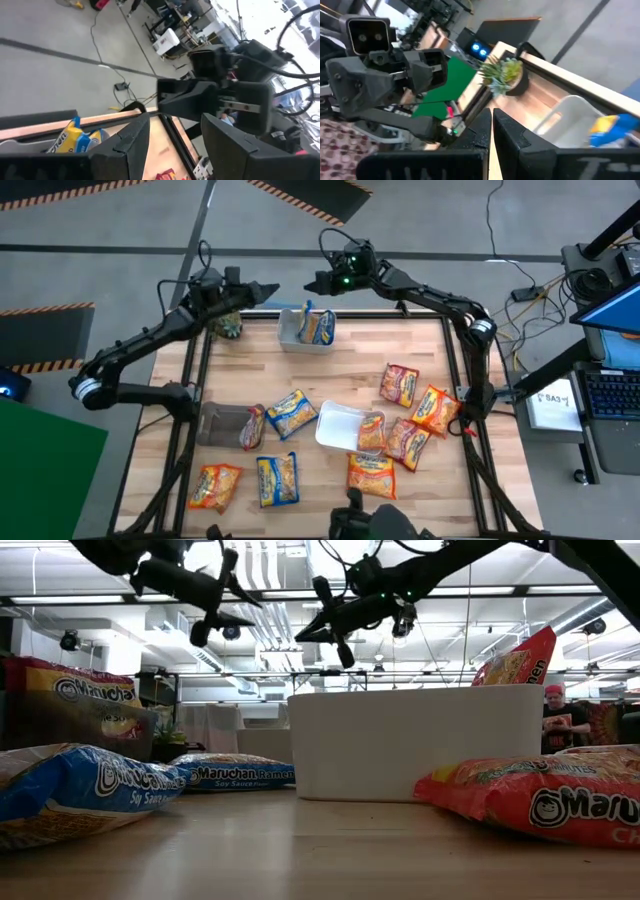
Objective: Sort Maruchan noodles
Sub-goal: Put the blue noodle pack into the gray bin
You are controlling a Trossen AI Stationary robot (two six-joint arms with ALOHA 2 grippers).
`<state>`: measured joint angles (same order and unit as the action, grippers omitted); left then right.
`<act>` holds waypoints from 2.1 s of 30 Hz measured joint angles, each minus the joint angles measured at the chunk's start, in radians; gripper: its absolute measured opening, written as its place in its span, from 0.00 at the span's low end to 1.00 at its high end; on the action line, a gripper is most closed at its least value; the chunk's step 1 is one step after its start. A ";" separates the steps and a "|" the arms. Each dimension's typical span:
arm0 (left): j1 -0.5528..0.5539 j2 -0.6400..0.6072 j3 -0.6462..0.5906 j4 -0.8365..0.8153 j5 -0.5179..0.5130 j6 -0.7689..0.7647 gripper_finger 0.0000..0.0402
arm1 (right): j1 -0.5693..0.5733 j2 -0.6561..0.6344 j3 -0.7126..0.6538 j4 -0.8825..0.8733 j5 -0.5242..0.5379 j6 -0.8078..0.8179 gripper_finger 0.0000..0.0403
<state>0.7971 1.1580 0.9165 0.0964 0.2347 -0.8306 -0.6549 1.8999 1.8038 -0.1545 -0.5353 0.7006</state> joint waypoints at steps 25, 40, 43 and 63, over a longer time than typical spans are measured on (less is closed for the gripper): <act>-0.035 0.542 0.566 -0.718 0.048 0.025 0.39 | -0.055 -0.233 0.016 -0.824 0.172 -0.481 0.02; -0.064 1.051 1.349 -1.343 -0.124 0.198 0.73 | -0.055 -0.317 -0.071 -0.843 0.174 -0.546 0.02; -0.070 1.119 1.441 -1.446 -0.167 0.216 0.74 | -0.055 -0.330 -0.083 -0.843 0.174 -0.557 0.02; -0.122 1.111 1.346 -1.398 -0.271 0.192 0.60 | -0.055 -0.344 -0.132 -0.843 0.181 -0.585 0.02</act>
<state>0.6750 2.2692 2.2627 -1.3019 -0.0367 -0.6384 -0.7097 1.5558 1.6722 -0.9970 -0.3546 0.1158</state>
